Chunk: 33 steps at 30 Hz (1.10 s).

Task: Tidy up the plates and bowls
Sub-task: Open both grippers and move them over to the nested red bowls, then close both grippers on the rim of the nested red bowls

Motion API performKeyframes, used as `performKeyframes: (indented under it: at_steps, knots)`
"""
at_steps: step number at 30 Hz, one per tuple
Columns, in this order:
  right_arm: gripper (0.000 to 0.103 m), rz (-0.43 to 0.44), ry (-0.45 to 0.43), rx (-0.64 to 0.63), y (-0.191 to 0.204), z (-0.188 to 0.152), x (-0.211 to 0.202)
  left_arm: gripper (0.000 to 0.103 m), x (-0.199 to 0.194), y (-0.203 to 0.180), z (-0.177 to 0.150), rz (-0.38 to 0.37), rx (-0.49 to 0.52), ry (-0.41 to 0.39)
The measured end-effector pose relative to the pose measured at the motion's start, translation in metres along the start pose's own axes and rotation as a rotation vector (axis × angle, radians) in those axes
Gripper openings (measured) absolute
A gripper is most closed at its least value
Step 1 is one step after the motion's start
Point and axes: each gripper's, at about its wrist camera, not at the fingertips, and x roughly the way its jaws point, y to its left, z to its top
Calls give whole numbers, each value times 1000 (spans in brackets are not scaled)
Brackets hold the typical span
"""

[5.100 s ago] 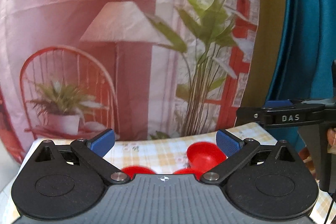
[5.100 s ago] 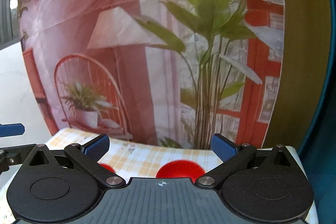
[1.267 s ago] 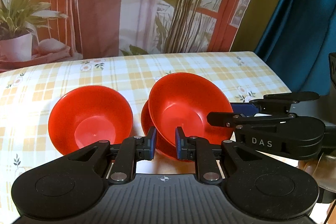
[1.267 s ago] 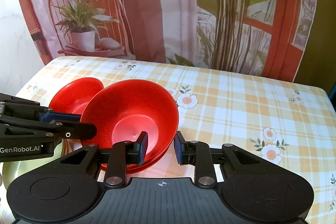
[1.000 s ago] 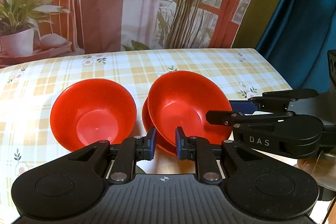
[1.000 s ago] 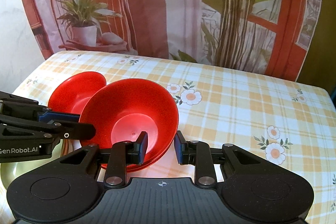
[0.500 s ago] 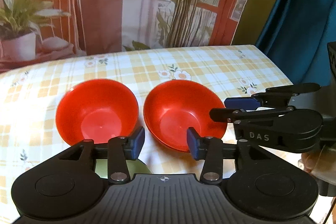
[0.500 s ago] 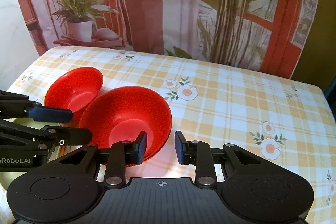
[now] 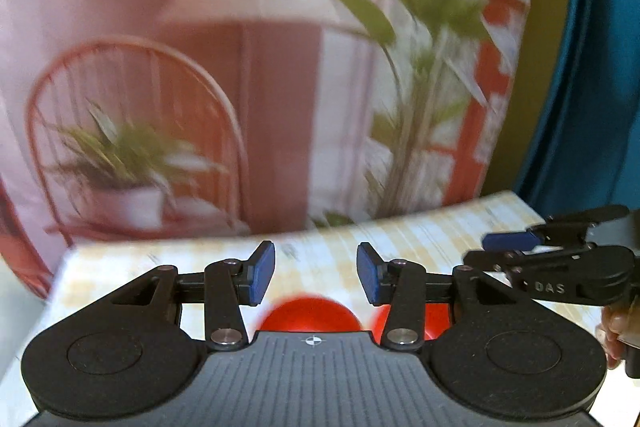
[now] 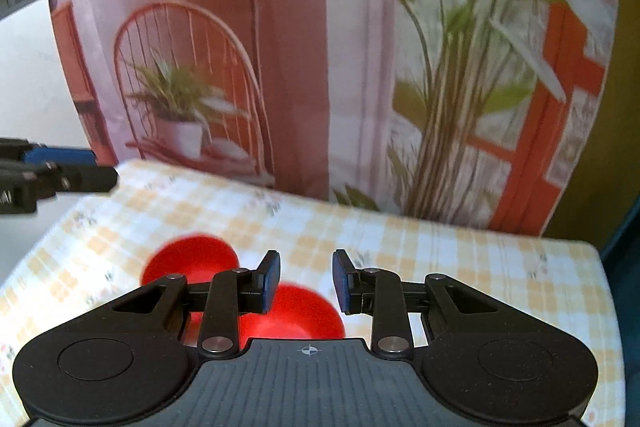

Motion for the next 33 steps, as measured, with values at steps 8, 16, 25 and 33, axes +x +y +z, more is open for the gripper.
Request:
performKeyframes:
  at_steps: [8, 16, 25, 33]
  knots:
    - [27, 21, 31, -20, 29, 18, 32, 47, 1, 39, 5, 66, -61, -21]
    - [27, 56, 126, -29, 54, 6, 83, 47, 47, 59, -29, 21, -97, 64]
    - [27, 43, 234, -23, 60, -12, 137, 47, 95, 69, -77, -35, -127, 184]
    - [27, 50, 275, -19, 58, -22, 154, 46, 107, 80, -99, -84, -204, 227]
